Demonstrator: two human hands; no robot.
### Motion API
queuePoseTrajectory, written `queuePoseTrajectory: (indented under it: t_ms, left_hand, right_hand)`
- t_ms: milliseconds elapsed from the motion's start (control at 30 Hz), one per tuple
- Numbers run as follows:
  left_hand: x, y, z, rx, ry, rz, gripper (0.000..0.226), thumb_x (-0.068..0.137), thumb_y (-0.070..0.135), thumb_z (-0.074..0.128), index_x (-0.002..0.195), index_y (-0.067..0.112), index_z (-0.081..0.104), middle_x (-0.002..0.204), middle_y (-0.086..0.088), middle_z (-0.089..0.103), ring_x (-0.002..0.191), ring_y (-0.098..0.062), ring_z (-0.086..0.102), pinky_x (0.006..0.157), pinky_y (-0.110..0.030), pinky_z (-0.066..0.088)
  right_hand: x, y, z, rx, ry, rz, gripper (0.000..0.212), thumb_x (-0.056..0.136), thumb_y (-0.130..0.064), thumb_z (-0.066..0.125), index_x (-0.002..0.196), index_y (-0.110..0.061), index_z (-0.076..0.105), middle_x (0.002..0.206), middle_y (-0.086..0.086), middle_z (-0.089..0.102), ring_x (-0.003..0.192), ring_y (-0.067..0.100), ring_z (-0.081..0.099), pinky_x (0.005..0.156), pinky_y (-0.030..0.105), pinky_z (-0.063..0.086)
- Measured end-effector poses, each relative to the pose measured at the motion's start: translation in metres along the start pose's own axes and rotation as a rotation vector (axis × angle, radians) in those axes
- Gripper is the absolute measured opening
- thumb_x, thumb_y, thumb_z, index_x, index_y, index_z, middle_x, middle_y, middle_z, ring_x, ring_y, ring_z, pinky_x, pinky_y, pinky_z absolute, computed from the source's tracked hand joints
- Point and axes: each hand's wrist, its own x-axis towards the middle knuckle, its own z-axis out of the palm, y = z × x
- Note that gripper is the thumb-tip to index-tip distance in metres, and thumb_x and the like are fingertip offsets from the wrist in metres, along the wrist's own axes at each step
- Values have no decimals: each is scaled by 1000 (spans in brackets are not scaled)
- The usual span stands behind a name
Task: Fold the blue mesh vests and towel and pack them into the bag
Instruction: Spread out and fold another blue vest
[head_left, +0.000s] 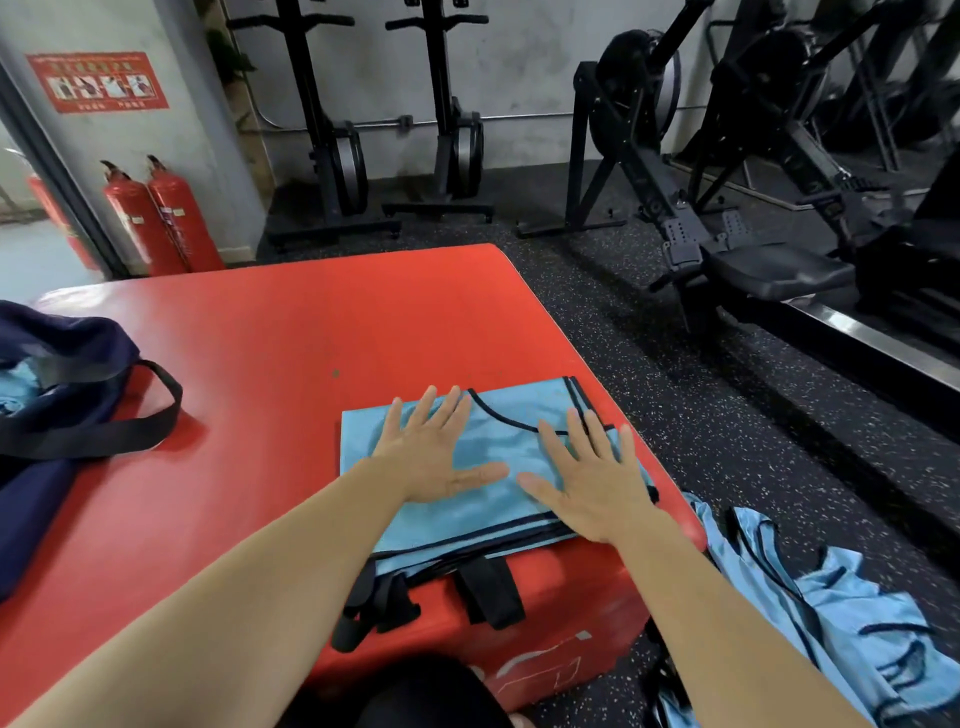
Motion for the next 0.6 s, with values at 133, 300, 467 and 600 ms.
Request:
queuePoseTrajectory:
  t_ms: [133, 300, 467, 600]
  left_hand:
    - [17, 1, 10, 27, -9, -51, 111, 59, 100, 6, 149, 43, -21, 160, 14, -23, 148, -22, -23, 112, -69, -9]
    - [19, 0, 15, 40, -18, -56, 109, 58, 100, 4, 148, 45, -22, 160, 15, -23, 148, -22, -23, 110, -71, -9]
    - [4, -22, 7, 36, -2, -38, 99, 63, 90, -11, 149, 42, -23, 161, 11, -23, 148, -23, -24, 112, -68, -11]
    - [-22, -48, 7, 81, 10, -41, 98, 65, 88, -14, 150, 40, -21, 162, 9, -19, 149, -21, -21, 114, -64, -9]
  right_hand:
    - [-2, 6, 11, 29, 13, 20, 118, 49, -89, -28, 153, -37, -10, 162, 2, -19, 147, 22, -25, 115, 57, -12]
    - [-2, 5, 15, 36, 18, 20, 118, 51, -90, -28, 154, -37, -8, 163, 2, -16, 147, 23, -23, 115, 57, -11]
    - [-9, 6, -5, 233, -1, 80, 78, 90, -72, 8, 156, -32, -1, 164, 2, -10, 150, 20, -14, 118, 52, -6]
    - [-16, 14, -18, 295, 314, 494, 63, 89, -43, 59, 142, -16, 37, 144, 11, 42, 132, 30, 35, 103, 45, 32]
